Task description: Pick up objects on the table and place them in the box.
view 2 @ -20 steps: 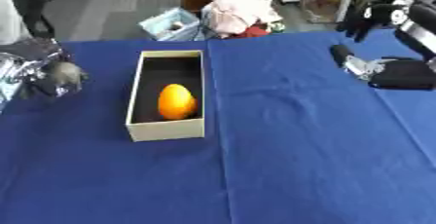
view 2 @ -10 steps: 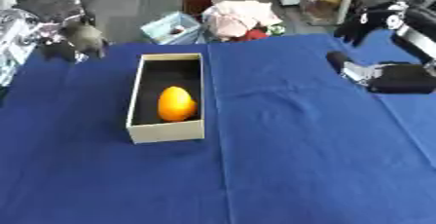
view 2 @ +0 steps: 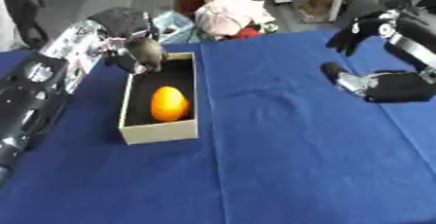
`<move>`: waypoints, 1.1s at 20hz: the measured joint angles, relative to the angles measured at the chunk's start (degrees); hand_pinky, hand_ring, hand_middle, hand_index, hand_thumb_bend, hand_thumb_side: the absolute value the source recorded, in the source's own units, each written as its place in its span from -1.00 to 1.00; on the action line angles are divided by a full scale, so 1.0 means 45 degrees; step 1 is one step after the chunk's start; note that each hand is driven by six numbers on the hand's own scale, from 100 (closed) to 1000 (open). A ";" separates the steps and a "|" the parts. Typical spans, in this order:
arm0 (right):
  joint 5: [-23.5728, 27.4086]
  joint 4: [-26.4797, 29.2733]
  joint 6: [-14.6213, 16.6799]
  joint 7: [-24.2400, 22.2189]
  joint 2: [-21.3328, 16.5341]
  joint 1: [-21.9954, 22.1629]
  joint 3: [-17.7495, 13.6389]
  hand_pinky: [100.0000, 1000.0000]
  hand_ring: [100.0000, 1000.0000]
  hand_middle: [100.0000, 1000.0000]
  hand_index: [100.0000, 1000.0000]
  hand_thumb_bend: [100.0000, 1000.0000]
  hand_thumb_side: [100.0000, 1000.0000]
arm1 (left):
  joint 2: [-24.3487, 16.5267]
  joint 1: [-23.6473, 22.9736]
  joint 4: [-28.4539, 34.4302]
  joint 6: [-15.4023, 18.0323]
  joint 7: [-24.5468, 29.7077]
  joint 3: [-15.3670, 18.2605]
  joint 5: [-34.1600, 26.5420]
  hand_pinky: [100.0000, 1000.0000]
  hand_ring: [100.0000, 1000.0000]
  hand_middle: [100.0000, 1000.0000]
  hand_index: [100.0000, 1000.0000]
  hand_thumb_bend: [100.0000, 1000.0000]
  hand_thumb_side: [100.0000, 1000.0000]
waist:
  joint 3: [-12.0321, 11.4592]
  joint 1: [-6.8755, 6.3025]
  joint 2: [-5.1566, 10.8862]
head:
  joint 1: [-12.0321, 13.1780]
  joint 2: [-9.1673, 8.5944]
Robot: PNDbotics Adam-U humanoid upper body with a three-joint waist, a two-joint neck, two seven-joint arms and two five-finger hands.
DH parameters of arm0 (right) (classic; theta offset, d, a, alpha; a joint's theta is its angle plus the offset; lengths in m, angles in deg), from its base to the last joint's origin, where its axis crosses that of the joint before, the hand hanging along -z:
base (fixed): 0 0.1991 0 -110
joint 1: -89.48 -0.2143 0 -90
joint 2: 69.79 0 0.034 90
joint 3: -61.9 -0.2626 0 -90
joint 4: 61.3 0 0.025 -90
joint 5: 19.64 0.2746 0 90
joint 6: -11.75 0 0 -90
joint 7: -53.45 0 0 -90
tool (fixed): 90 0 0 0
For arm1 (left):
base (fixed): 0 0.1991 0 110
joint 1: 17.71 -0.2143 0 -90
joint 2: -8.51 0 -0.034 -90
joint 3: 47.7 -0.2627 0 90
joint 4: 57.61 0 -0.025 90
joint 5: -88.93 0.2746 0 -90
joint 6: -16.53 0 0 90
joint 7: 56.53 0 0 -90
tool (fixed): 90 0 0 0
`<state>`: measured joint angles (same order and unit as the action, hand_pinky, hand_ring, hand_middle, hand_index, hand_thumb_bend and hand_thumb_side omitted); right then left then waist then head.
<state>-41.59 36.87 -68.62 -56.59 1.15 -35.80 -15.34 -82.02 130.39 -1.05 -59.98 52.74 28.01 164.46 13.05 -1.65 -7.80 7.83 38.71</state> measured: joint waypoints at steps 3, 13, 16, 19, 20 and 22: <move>0.0046 0.0000 -0.0007 -0.0033 0.0017 -0.0004 0.0001 0.36 0.07 0.04 0.39 -0.66 0.31 | 0.0220 -0.0053 -0.0270 0.0080 -0.0081 -0.0008 0.0274 -0.12 -0.42 -0.43 -0.08 -0.40 -0.86 | 0.0060 -0.0007 -0.0008 | 0.0021 -0.0003; 0.0102 0.0000 0.0033 -0.0097 0.0108 0.0005 0.0000 0.36 0.07 0.04 0.38 -0.66 0.31 | 0.0432 -0.0358 -0.0940 0.0058 -0.0718 -0.0025 0.1004 0.14 -0.07 -0.07 0.26 0.20 -0.55 | 0.0066 -0.0007 -0.0014 | 0.0018 -0.0019; 0.0125 0.0000 0.0030 -0.0129 0.0109 0.0007 -0.0002 0.37 0.07 0.04 0.38 -0.66 0.31 | 0.0423 -0.0377 -0.0968 -0.0004 -0.1031 0.0012 0.1102 0.19 0.00 0.02 0.36 0.63 -0.36 | 0.0025 0.0028 -0.0014 | 0.0010 -0.0024; 0.0143 -0.0001 0.0039 -0.0144 0.0109 0.0008 -0.0003 0.37 0.07 0.04 0.38 -0.66 0.31 | 0.0397 -0.0372 -0.0878 -0.0014 -0.1314 0.0020 0.1112 0.27 0.11 0.13 0.43 0.84 -0.32 | -0.0013 0.0066 -0.0013 | 0.0005 -0.0055; 0.0148 -0.0001 0.0043 -0.0147 0.0109 0.0008 -0.0003 0.37 0.07 0.04 0.38 -0.66 0.31 | 0.0364 -0.0361 -0.0811 -0.0005 -0.1372 0.0020 0.1112 0.30 0.16 0.18 0.48 0.93 -0.31 | -0.0017 0.0067 -0.0013 | 0.0003 -0.0058; 0.0155 -0.0001 0.0056 -0.0163 0.0109 0.0010 -0.0004 0.37 0.07 0.04 0.38 -0.66 0.31 | 0.0266 -0.0327 -0.0612 0.0046 -0.1415 0.0019 0.1094 0.34 0.21 0.24 0.51 1.00 -0.27 | -0.0039 0.0067 -0.0012 | -0.0002 -0.0059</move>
<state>-40.89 36.86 -68.37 -57.32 1.64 -35.75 -15.36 -80.82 128.92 -3.80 -59.77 46.38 28.09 169.38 12.87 -1.34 -7.85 7.82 38.45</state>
